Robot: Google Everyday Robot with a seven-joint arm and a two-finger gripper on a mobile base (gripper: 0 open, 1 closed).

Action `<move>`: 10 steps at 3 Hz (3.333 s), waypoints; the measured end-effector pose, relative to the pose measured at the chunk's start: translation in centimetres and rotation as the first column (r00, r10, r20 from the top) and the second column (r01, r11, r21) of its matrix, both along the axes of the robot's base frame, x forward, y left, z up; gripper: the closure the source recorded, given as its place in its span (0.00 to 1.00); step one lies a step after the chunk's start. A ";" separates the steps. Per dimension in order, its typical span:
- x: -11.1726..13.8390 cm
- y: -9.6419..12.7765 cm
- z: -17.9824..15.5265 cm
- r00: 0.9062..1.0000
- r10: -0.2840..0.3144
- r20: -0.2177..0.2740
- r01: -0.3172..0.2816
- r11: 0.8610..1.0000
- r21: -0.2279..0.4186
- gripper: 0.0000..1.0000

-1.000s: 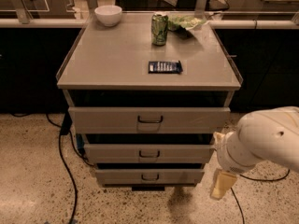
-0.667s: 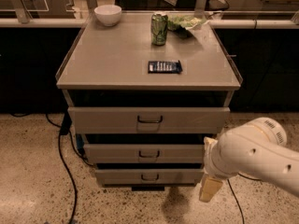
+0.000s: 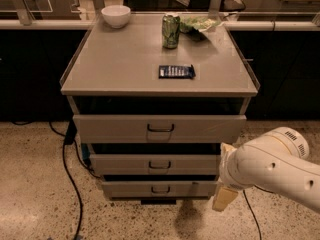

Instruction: Open top drawer

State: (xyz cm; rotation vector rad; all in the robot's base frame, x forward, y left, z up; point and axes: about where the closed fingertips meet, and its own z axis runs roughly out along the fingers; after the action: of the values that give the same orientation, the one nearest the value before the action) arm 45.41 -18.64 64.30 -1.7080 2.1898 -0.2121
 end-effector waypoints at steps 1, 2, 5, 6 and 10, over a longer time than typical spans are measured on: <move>0.4 0.2 0.1 1.000 -0.009 0.017 0.009 1.000 0.006 0.00; 1.6 0.6 0.6 0.997 -0.033 0.071 0.032 0.999 0.019 0.00; 7.2 3.3 3.7 0.968 -0.068 0.242 0.064 0.998 0.028 0.00; 9.2 3.0 3.1 0.967 -0.094 0.238 0.091 0.996 0.022 0.00; 17.5 4.4 -1.8 0.955 -0.105 0.279 0.111 0.994 -0.004 0.00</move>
Offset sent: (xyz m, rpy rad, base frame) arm 0.0360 0.0115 0.0123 0.0405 -0.1598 -0.0757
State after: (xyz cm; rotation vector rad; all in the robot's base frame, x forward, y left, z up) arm 62.88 -14.22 62.47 -1.4672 2.0773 -0.4739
